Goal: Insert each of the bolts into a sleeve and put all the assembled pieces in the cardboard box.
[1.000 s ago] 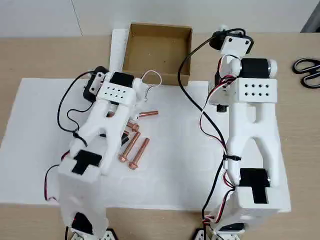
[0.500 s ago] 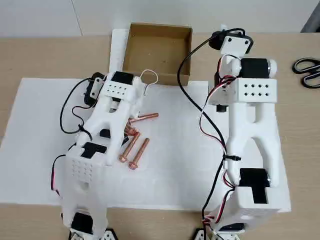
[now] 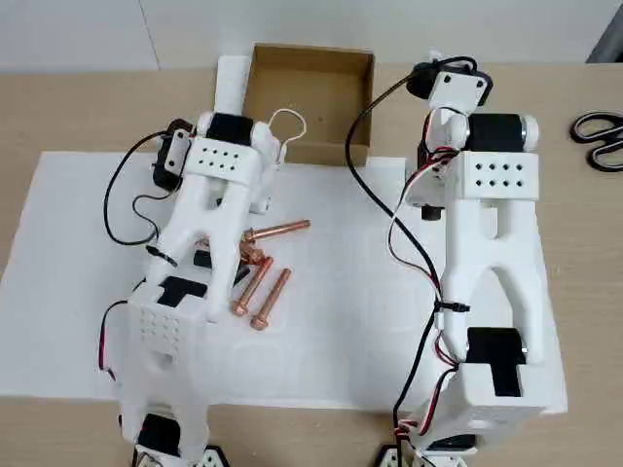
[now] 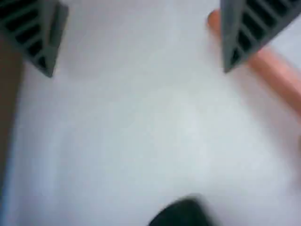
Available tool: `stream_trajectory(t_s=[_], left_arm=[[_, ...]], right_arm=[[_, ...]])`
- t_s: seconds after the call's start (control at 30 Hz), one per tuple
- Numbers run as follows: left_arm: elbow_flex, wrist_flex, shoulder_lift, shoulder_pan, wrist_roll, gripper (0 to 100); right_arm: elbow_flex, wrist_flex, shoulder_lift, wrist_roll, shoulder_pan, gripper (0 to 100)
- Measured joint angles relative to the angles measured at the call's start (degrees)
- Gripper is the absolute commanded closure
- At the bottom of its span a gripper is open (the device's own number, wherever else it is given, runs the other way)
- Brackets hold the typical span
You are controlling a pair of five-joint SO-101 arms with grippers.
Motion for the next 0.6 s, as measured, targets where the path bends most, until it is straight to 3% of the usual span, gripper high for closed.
stream_trajectory(t_s=[0.43, 0.6], left_arm=[[8.62, 3.69, 0.00, 1.32, 0.18, 78], [12.31, -0.53, 0.00, 1.49, 0.18, 78]], right_arm=[[0.53, 0.00, 0.00, 0.00, 0.00, 99.1], [0.53, 0.00, 0.00, 0.00, 0.00, 99.1]])
